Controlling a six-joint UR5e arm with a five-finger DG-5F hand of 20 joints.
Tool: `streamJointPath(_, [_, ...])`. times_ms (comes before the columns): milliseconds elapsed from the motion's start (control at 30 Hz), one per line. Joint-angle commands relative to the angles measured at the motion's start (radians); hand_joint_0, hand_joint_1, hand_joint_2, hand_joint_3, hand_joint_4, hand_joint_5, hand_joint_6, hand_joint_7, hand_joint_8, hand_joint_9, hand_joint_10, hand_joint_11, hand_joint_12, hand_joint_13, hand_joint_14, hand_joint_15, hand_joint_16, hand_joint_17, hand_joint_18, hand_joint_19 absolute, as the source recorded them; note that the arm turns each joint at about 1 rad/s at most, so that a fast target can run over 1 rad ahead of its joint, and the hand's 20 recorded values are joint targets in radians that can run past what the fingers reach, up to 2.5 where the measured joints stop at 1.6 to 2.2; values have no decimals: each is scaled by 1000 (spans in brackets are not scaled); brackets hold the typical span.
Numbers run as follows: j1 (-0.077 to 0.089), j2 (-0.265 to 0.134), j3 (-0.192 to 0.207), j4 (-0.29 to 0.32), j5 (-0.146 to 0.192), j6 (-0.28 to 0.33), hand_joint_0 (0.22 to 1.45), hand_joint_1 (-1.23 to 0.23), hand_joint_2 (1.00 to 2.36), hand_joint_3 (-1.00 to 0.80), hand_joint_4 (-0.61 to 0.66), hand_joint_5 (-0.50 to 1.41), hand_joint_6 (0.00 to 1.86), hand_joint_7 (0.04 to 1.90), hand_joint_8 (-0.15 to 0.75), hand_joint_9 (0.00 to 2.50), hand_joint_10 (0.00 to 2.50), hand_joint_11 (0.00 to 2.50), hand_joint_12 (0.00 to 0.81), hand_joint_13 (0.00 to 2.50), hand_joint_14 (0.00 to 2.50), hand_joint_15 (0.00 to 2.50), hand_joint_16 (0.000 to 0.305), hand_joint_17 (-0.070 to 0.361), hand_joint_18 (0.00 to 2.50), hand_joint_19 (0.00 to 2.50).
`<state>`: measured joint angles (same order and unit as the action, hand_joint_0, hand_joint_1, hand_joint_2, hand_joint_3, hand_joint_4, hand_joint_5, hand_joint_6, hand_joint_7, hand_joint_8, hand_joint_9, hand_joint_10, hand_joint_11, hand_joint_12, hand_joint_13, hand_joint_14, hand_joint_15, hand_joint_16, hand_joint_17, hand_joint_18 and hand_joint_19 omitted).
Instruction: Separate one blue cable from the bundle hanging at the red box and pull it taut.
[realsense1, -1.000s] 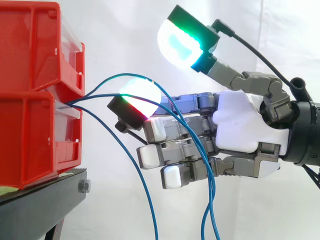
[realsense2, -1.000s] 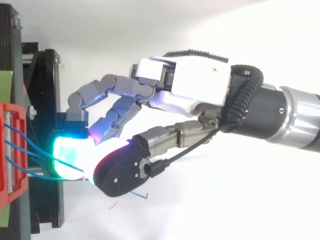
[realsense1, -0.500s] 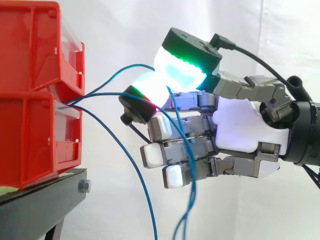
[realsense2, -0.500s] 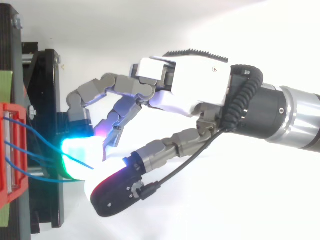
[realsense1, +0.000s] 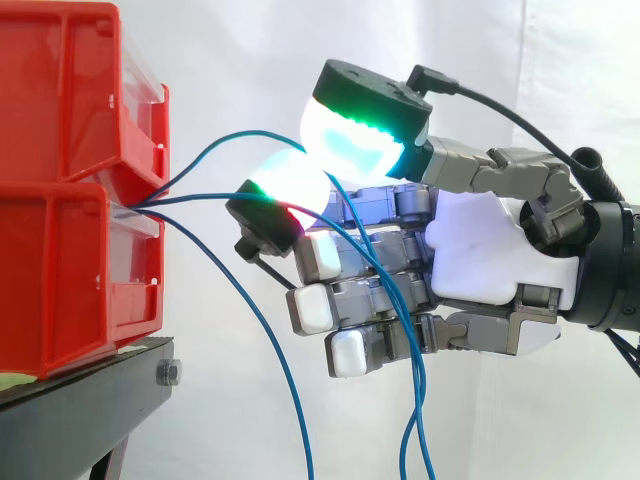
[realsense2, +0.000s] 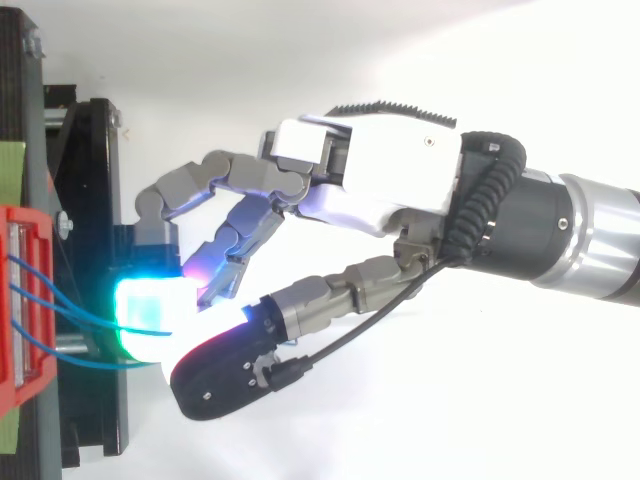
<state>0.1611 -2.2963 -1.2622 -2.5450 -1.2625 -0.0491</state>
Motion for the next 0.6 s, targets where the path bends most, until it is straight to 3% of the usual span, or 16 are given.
streamJointPath(0, [0,0,0,0,0,0,623,-549,1143,-58,215,-198,850,1028,405,950,11,776,447,1009,13,486,59,133,1016,352])
streamJointPath(167, [0,0,0,0,0,0,645,-549,1147,-36,242,-193,835,989,393,947,12,755,435,999,13,483,57,128,997,354])
streamJointPath(233, [0,0,0,0,0,0,673,-554,1072,-13,257,-190,823,999,385,947,9,756,428,994,15,482,55,123,980,365])
streamJointPath(333, [0,0,0,0,0,0,700,-555,1000,7,264,-170,777,1056,379,946,11,747,419,994,15,478,53,120,963,371])
streamJointPath(567, [3,0,0,-1,3,0,717,-535,1006,0,278,-135,695,1173,364,955,13,729,407,994,14,499,49,111,928,398])
